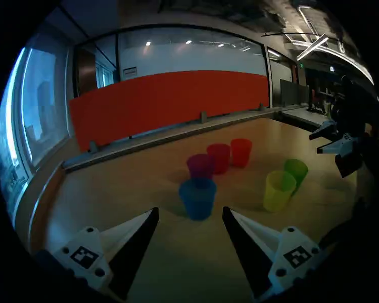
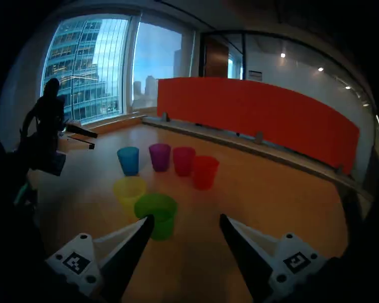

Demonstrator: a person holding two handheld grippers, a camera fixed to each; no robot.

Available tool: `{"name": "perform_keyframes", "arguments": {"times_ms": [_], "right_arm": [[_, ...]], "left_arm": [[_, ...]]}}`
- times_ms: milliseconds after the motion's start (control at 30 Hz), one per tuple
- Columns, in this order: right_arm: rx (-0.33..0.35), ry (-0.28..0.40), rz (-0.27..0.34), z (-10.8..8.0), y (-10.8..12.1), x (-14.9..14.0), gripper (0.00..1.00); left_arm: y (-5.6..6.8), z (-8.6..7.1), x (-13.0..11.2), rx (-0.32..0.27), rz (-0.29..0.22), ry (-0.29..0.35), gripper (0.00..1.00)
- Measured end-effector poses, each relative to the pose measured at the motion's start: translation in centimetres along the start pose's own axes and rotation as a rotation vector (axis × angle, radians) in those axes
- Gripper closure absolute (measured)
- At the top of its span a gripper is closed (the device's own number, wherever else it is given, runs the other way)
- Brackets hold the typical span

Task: Pour water

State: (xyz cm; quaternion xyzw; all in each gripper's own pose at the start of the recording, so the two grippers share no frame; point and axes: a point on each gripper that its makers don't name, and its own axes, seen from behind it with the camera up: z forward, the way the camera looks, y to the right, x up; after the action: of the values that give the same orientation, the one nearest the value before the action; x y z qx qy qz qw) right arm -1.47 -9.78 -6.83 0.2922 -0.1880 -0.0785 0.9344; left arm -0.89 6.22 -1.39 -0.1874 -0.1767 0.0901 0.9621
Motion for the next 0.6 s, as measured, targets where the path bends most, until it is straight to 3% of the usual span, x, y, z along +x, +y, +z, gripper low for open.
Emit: {"name": "perform_keyframes", "arguments": {"times_ms": [200, 600], "right_arm": [[-0.072, 0.063, 0.027, -0.4, 1.7, 1.1, 0.0], [-0.195, 0.199, 0.093, -1.3, 4.6, 3.3, 0.0]], "left_arm": [[-0.8, -0.5, 1.2, 0.071, 0.0, 0.067, 0.07], [-1.9, -1.5, 2.1, 0.158, -0.067, 0.158, 0.07]]}}
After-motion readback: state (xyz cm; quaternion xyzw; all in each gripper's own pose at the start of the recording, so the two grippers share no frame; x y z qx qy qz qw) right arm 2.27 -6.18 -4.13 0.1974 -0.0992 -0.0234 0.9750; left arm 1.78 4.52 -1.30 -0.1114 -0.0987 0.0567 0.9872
